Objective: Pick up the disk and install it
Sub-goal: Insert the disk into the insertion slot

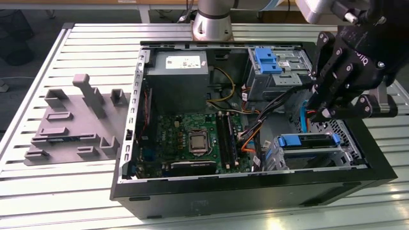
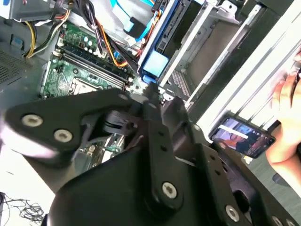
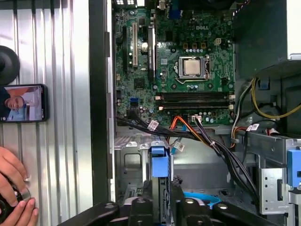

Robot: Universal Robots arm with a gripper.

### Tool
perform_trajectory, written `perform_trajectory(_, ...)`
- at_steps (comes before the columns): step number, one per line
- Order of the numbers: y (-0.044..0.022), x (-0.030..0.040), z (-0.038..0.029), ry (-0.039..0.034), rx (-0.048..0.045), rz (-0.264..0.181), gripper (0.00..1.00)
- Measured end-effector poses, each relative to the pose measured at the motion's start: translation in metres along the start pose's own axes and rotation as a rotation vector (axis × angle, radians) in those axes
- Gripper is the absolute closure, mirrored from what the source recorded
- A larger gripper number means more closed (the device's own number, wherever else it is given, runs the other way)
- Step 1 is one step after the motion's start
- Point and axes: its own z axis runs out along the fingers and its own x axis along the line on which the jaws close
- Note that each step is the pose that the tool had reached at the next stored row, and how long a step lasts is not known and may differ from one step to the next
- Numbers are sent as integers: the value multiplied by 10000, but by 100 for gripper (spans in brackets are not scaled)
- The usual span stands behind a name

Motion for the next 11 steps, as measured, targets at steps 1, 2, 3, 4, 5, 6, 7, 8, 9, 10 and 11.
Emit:
perform_trajectory(1,0,0,18,0,0,0,76)
perform_trajectory(2,0,1,36,0,0,0,76)
perform_trajectory(3,0,1,55,0,0,0,76)
perform_trajectory(4,-1,1,73,1,0,0,82)
perform_trajectory(5,-1,1,91,0,0,0,87)
perform_trajectory(6,-1,2,109,1,0,0,87)
perform_trajectory(7,-1,2,127,1,0,-1,89)
perform_trajectory(8,-1,2,145,0,0,0,89)
perform_trajectory(9,-1,2,164,0,0,0,89)
perform_trajectory(10,-1,3,182,0,0,0,89)
perform_trajectory(11,-1,3,200,1,0,0,89)
